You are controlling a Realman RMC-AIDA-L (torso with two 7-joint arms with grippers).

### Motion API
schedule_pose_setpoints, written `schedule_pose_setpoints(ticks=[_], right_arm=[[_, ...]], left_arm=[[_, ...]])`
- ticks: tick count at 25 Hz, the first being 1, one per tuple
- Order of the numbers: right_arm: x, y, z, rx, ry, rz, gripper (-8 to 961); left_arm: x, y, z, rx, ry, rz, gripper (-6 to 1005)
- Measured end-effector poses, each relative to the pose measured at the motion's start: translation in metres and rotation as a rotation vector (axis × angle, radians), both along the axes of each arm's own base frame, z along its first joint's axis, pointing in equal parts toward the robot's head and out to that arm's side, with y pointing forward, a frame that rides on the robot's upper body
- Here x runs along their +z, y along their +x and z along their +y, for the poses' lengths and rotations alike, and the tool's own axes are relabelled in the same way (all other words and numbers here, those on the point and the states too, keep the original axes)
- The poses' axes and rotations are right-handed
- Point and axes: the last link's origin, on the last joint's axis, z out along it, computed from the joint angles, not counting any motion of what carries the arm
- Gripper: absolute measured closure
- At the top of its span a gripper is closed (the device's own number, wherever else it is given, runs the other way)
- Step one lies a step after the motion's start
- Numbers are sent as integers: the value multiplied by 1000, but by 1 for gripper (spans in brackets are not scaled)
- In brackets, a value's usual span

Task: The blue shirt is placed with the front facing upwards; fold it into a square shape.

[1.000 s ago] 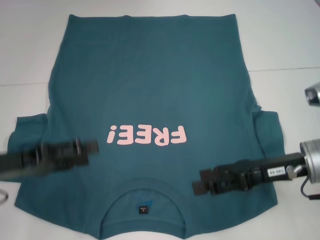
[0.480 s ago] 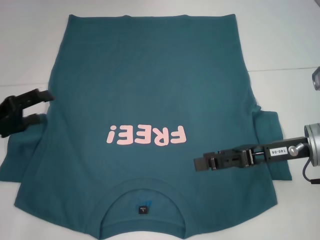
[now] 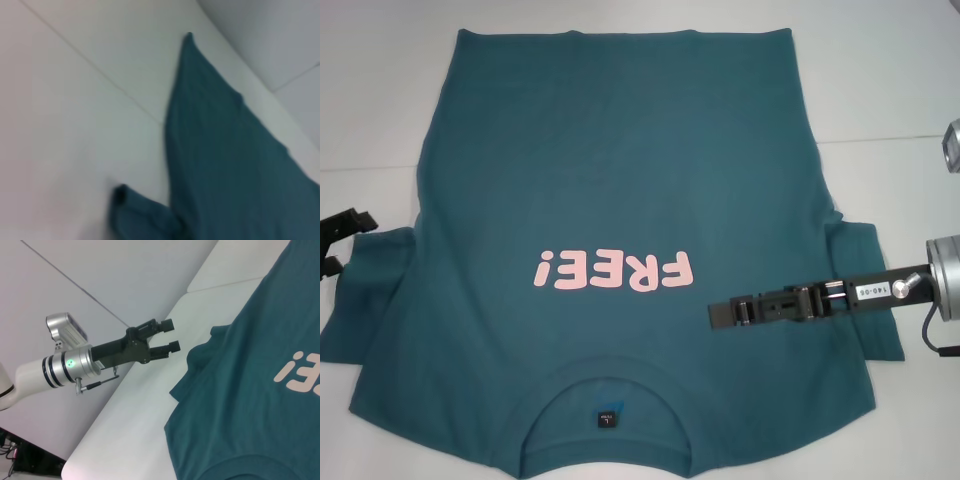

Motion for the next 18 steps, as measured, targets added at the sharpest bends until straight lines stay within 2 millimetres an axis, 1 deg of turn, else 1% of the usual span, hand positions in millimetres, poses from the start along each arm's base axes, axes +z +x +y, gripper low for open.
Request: schedule_pose_setpoints(ticks=[4, 11, 18], right_arm=[[2, 4, 1, -12, 14, -10, 9], [3, 6, 1, -20, 22, -8, 9], [3, 4, 2, -15, 21, -8, 9]], left_arm=[[-6, -5, 7, 26, -1, 63, 79], [-3, -11, 16, 58, 47, 120, 79], [-9, -12, 18, 40, 36, 167, 79]])
